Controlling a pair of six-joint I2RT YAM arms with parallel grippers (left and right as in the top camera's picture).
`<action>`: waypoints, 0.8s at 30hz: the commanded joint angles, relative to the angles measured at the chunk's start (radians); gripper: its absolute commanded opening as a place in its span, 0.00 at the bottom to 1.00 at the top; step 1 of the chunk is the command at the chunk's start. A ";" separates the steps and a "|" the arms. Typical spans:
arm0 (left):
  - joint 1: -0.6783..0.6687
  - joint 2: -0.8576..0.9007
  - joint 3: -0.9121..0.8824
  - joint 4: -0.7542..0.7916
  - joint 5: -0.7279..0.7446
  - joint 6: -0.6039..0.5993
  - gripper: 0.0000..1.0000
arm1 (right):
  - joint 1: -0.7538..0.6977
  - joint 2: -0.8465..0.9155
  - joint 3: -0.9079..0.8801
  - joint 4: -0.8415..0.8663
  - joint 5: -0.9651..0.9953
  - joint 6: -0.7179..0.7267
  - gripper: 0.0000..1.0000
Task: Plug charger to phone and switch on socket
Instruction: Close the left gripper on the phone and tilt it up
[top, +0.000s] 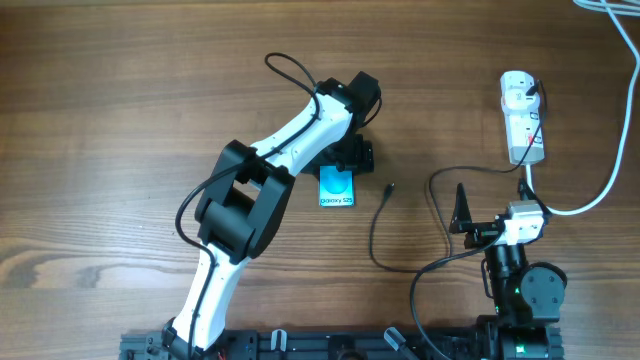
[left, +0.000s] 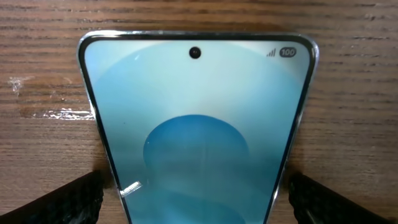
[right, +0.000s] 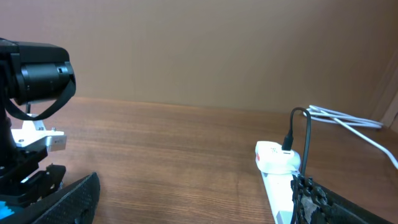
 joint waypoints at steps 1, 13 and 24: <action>-0.002 0.043 -0.053 -0.011 0.016 0.001 1.00 | 0.008 -0.009 -0.002 0.002 0.017 -0.008 1.00; -0.030 0.043 -0.054 -0.050 0.105 0.002 1.00 | 0.008 -0.009 -0.002 0.002 0.017 -0.008 1.00; -0.036 0.043 -0.054 0.001 -0.004 0.005 1.00 | 0.008 -0.009 -0.002 0.002 0.017 -0.008 1.00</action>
